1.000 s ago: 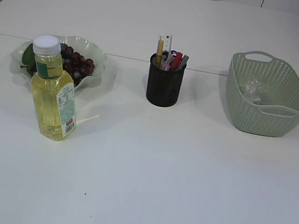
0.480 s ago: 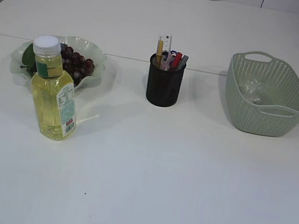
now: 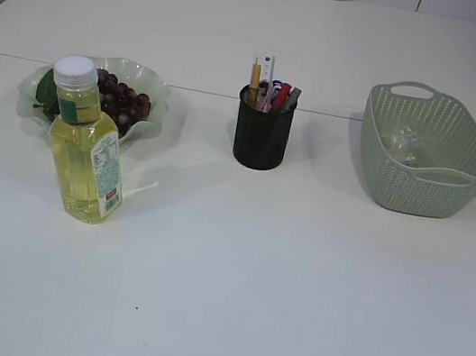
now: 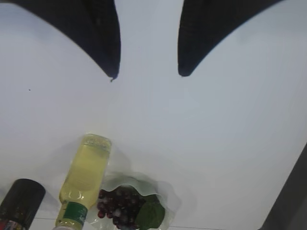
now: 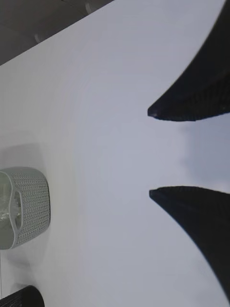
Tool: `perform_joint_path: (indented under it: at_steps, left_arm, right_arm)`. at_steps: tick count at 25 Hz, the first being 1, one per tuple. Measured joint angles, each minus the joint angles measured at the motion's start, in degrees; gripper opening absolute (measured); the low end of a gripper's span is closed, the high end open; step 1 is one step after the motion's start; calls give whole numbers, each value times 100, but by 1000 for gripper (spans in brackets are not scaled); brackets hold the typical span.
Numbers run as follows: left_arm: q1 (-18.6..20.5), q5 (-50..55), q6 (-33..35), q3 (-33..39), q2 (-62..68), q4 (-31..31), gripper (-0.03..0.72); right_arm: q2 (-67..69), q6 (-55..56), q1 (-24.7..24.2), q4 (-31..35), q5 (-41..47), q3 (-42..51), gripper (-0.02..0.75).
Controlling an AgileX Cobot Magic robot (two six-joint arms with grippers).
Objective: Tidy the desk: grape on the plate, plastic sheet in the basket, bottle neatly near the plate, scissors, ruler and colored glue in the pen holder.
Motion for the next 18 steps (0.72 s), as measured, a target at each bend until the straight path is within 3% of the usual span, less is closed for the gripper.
perform_joint_path:
  at_steps: [5,18]
  left_arm:
    - [251,0,0,0,0,-10,267]
    - [264,-6,377,0,0,-145,257]
  right_arm:
    - [0,0,0,26,0,0,366]
    - [0,-531,0,439,-10,0,365]
